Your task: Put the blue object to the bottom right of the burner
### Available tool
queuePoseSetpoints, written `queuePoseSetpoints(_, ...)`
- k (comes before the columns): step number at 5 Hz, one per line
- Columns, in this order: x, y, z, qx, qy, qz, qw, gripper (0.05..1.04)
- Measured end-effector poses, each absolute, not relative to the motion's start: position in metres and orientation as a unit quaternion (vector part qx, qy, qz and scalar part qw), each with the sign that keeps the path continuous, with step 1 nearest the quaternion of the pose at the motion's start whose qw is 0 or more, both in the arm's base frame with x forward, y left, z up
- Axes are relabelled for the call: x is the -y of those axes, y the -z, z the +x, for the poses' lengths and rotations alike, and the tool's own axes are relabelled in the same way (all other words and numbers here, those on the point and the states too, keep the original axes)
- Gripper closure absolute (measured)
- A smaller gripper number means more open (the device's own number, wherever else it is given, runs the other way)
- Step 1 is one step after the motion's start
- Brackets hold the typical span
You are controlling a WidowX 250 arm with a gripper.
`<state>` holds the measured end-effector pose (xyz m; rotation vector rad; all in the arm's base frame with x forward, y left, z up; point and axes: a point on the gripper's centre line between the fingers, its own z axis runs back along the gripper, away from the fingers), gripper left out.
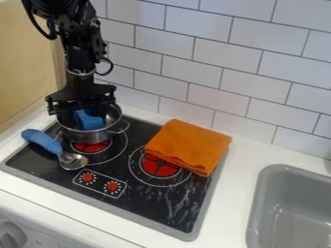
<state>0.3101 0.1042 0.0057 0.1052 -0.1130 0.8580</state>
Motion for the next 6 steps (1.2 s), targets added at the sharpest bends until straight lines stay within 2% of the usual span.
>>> queuePoseSetpoints(1,-0.103,-0.006,0.31,0.053,-0.419,0.047,0.905,0.761)
queuePoseSetpoints(2,-0.102,-0.005,0.31,0.052,-0.414,0.043,0.908,0.819)
queuePoseSetpoints(3,-0.1,-0.006,0.311,0.052,-0.411,0.038,0.909,0.819)
queuePoseSetpoints(6,-0.1,-0.036,0.317,0.09,-0.413,0.032,0.906,0.82)
